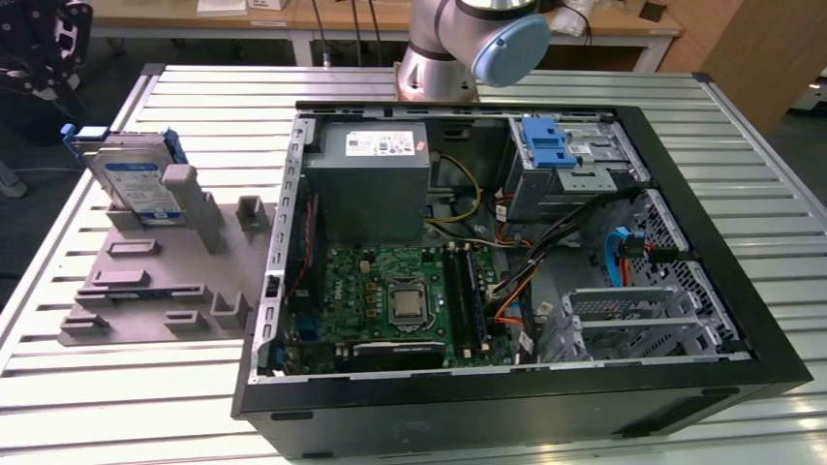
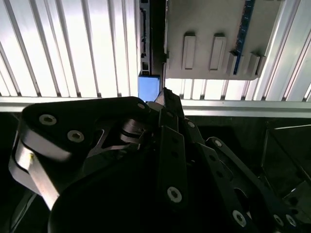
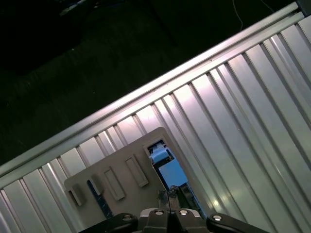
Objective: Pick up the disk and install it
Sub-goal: 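Pick up the disk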
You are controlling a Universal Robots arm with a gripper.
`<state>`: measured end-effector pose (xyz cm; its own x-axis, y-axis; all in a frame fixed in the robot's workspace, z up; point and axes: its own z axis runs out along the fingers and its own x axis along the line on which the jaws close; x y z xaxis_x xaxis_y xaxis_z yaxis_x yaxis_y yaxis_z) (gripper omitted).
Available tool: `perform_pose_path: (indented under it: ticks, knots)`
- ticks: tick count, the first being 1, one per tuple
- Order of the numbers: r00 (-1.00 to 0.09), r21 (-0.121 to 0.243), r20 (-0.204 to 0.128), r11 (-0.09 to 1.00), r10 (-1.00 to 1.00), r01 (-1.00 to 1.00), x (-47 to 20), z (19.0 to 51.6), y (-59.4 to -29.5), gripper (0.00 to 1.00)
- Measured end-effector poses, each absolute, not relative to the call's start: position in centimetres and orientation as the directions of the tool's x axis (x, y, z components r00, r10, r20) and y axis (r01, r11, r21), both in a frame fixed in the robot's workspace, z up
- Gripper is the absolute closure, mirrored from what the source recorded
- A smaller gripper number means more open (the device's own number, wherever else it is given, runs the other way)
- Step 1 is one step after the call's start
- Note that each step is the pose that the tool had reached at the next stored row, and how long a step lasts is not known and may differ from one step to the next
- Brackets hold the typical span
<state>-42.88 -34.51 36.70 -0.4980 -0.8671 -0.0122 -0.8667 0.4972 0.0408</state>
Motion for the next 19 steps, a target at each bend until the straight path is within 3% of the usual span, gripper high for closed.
perform_pose_path:
  ticks: [11,19]
  knots:
    - [-0.411,0.040,-0.012,0.410,-0.912,-0.911,-42.88,36.70,-34.51,0.89]
    - [-0.405,0.040,-0.012,0.404,-0.914,-0.914,-42.88,36.70,-34.51,0.89]
